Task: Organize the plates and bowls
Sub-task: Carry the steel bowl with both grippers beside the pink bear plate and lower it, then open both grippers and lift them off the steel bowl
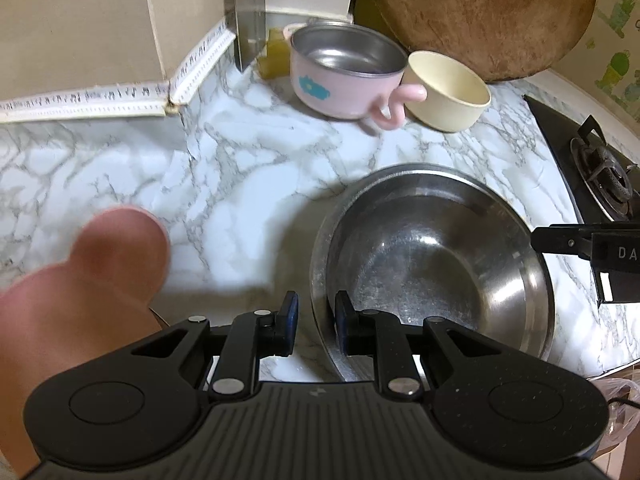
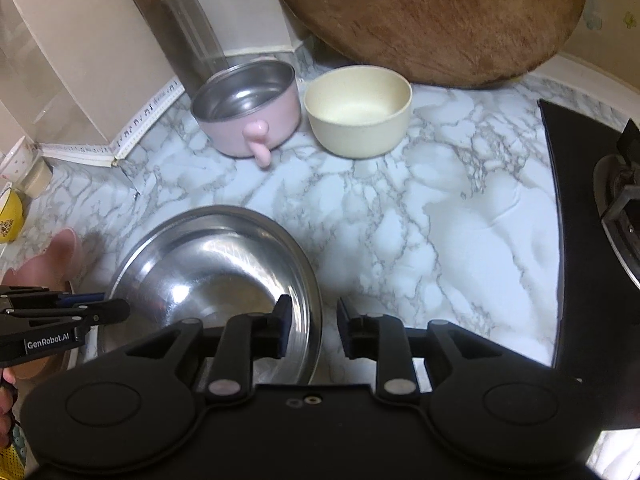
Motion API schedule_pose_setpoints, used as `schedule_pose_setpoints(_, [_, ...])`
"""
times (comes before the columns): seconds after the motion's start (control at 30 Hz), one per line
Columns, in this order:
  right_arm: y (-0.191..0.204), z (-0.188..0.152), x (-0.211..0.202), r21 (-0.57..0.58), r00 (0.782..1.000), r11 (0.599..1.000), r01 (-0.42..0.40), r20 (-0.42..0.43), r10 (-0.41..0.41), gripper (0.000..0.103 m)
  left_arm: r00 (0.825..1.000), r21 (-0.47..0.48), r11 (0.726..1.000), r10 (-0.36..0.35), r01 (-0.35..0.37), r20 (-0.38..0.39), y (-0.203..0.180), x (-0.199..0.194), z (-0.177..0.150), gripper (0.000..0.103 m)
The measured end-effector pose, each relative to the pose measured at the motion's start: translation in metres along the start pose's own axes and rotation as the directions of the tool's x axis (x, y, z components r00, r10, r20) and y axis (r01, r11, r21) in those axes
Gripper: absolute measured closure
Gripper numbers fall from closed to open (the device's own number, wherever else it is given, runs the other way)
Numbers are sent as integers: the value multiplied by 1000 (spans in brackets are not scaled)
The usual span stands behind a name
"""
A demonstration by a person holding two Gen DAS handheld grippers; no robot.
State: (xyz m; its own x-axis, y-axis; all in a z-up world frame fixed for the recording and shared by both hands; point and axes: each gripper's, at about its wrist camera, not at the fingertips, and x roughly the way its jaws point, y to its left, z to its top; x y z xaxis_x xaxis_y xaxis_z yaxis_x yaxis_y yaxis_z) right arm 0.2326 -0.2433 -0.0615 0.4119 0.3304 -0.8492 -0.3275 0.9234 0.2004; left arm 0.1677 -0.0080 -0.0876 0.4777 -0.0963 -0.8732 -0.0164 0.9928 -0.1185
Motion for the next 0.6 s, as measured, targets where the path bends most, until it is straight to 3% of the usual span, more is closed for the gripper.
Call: schedule_pose_setpoints(0.6, [19, 28, -36, -51, 993, 998, -41, 106, 46, 54, 988, 43, 999, -36, 30, 151, -13, -51, 33, 83])
